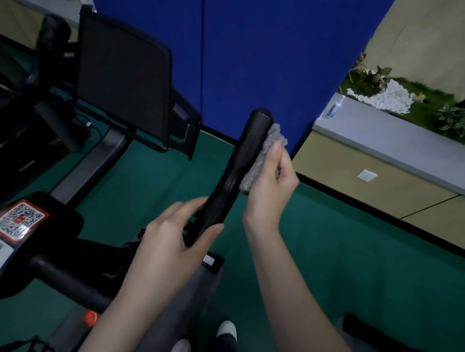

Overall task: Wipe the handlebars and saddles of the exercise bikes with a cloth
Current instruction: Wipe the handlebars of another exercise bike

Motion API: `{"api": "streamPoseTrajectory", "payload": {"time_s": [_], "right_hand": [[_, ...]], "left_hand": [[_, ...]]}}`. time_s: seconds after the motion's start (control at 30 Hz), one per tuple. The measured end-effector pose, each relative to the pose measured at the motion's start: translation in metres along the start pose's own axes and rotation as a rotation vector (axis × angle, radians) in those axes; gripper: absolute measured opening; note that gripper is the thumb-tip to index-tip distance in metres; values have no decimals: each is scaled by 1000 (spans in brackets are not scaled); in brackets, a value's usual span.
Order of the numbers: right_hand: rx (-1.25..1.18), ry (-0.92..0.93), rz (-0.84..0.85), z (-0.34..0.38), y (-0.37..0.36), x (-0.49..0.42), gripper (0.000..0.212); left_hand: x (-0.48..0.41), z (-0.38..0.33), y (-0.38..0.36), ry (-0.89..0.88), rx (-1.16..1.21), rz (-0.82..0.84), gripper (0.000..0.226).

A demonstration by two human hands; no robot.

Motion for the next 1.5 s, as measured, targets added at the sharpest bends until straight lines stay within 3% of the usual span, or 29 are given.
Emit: {"api": "streamPoseTrajectory", "payload": {"time_s": [0.17,0.3,0.47,0.73,0.83,0.97,1.07,1.2,1.43,1.5], "right_hand": [[52,-11,27,-10,11,21,29],[-43,-55,-22,-1,3,0,13],[-9,68,-94,9,-1,-14,10],[12,60,-91,19,0,-19,6],[131,72,69,34,-5,-50,10],[536,220,568,63,-14,-91,13],[694,409,855,85,-25,-97,10],[777,667,967,91,-27,-86,11],[550,228,687,69,-13,-96,10],[371,-31,657,59,-8,-97,13]], "left_hand": [[-1,-1,0,-8,-18,0,38],[-1,-1,0,-5,-10,-2,39],[0,-1,0,7,1,-3,41],[0,5,-1,22,3,26,44],[-1,6,-1,33,2,36,46],[-1,6,-1,44,7,56,50],[0,6,-2,47,-5,63,50],[1,6,-1,46,-6,67,48],[1,6,-1,42,13,74,46],[1,6,-1,46,17,75,46]]}}
Point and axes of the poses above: each hand's wrist, its own x-axis away from the middle knuckle, its own y-axis out of the back of the hand, z = x × y, the point moved 3 cm from there along -x, towards the middle knuckle, and after that the axes turned 2 degrees about y, right-handed, at the moved point
